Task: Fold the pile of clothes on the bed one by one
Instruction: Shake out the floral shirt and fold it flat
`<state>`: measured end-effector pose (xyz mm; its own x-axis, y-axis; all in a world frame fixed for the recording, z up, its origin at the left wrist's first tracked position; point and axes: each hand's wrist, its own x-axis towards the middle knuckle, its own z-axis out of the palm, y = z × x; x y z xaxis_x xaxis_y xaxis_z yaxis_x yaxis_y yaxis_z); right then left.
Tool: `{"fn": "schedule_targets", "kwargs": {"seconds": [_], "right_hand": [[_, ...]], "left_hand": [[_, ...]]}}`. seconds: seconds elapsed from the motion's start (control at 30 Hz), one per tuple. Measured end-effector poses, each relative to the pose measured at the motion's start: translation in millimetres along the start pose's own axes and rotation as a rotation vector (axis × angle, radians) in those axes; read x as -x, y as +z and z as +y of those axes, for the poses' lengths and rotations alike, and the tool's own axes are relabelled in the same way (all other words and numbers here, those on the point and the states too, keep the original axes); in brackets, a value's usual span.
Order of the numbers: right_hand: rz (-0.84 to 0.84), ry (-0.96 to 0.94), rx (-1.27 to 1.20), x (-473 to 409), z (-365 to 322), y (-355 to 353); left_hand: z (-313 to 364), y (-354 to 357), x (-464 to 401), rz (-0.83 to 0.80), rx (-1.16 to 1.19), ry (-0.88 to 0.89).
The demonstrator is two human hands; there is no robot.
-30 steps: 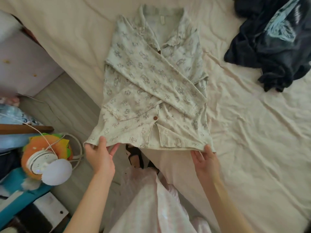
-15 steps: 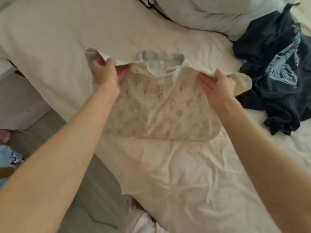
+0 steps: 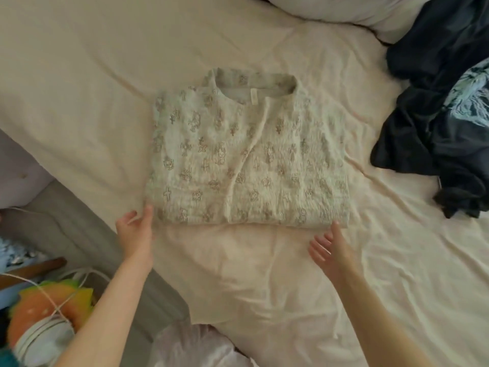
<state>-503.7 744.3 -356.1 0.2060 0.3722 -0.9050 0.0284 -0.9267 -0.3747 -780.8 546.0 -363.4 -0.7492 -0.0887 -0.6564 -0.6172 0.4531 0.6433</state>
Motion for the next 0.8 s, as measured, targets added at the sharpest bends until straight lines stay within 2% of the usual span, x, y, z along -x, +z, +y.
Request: {"fn": "schedule_targets", "kwargs": {"seconds": [0.1,0.17,0.23,0.3,0.47,0.53,0.6,0.67,0.73,0.77,0.8], "right_hand": [[-0.107,0.140,-0.215,-10,-2,2],[-0.131,0.143,-0.422,-14,-16,12],[-0.107,0.102,-0.497,-14,-30,19],[-0.047,0.032,-0.483,-12,-39,19],[0.003,-0.107,-0.481,3,-38,-16],[0.002,-0.123,-0.402,6,-29,-30],[0.030,-0.094,-0.281,3,-18,-38],[0.131,-0.121,-0.116,-1,-9,-41],[0.331,-0.340,0.253,-1,-3,-37],[0.385,-0.532,0.491,3,0,-32],[0.369,-0.746,0.701,8,8,-27]], "left_hand": [[-6,2,-2,-0.232,0.149,-0.249],[-1,9,-7,-0.224,0.271,-0.344],[6,15,-10,-0.202,0.368,-0.422],[15,14,-8,-0.198,0.422,-0.415],[23,-22,14,-0.201,0.362,-0.181],[14,-32,23,-0.180,0.368,-0.184],[1,-31,28,-0.185,0.412,-0.283],[-9,-24,30,-0.176,0.480,-0.393],[-12,-16,29,-0.188,0.528,-0.428],[-12,-13,28,-0.194,0.533,-0.434],[-14,-11,27,-0.189,0.522,-0.438]]}}
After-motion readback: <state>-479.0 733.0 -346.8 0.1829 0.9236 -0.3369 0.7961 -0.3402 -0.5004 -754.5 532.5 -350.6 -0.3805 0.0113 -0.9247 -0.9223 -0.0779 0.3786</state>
